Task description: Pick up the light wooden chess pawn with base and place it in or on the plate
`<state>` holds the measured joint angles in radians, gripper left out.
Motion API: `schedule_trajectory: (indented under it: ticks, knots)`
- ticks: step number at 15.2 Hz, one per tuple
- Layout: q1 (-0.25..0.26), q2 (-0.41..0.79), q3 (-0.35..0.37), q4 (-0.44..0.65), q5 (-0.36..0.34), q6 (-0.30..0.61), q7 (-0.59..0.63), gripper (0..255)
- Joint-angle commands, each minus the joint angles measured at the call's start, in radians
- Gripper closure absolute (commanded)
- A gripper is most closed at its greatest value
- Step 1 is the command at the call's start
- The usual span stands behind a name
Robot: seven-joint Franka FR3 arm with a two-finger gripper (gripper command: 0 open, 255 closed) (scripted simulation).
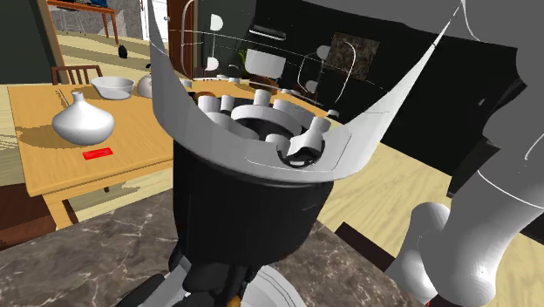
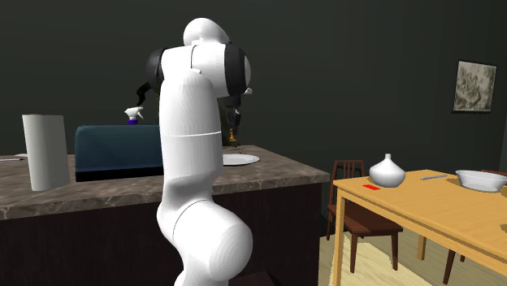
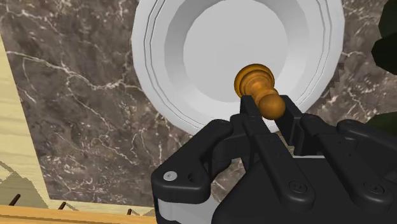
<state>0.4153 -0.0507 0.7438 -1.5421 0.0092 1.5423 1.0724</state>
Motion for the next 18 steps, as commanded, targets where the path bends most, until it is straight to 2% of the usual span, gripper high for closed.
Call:
schedule_trajectory:
  ticks: [1,15,18]
  knots:
    - [0.001,-0.012,0.0,-0.031,0.008,0.022,0.002,255]
    - [0.0,-0.063,-0.011,-0.268,0.044,0.221,-0.021,255]
    - [0.0,-0.063,-0.011,-0.268,0.044,0.221,-0.021,255]
